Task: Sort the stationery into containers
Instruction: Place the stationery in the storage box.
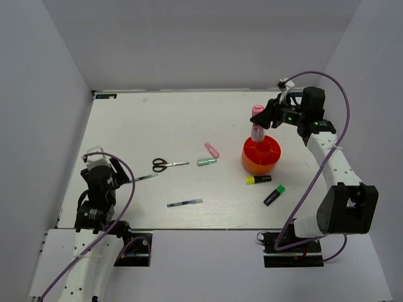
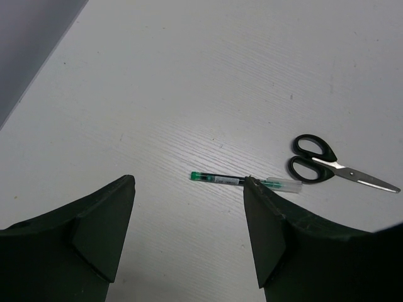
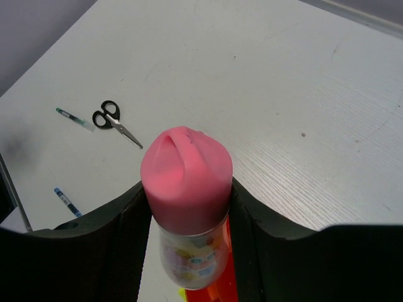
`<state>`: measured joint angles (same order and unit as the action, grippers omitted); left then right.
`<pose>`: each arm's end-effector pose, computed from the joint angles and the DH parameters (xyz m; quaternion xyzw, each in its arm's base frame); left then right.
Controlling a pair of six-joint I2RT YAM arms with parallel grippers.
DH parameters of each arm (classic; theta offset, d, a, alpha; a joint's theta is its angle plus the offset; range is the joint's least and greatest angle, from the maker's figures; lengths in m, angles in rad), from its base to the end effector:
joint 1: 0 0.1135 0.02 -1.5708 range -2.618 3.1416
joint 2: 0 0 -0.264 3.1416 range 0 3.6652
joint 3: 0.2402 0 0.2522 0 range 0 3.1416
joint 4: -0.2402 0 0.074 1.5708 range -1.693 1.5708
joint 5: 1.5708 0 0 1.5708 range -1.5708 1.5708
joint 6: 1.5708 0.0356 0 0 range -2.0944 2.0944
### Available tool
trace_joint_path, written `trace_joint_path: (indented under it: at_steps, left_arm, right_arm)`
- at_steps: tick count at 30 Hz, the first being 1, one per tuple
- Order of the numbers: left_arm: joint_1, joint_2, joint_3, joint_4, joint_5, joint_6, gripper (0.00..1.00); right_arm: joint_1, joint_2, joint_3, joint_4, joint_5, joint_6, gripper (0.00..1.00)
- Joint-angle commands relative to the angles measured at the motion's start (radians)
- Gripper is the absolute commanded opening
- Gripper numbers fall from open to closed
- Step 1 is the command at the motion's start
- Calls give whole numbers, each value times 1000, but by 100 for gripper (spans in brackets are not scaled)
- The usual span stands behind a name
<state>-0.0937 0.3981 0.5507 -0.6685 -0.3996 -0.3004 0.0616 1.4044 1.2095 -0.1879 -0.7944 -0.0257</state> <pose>0.1034 0.0042 0.2597 -0.1867 0.8321 0.0716 0.5173 0.3178 0.0450 0.3483 -0.2496 0.7540 0.3298 0.5103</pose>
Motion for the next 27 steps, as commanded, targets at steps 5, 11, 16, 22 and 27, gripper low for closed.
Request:
trace_joint_path:
  at_steps: [5,11,16,22,27]
  left_arm:
    - [2,36,2,15,27,6,80]
    - [2,50,2,12,30,10,80]
    - [2,54,2,10,36,9,80]
    - [0,58,2,12,39,12,80]
    - [2,61,2,13,39,10,80]
  right_arm:
    - [-95,-113,-161,295,-192,33,0]
    - [-137,-124,-257,426,-198,46,0]
    - [-183,-116,-307,491,-193,49,0]
    - [-201,-87,-338,562,-180,96,0]
    - [-206,-55,-349,599,-172,110,0]
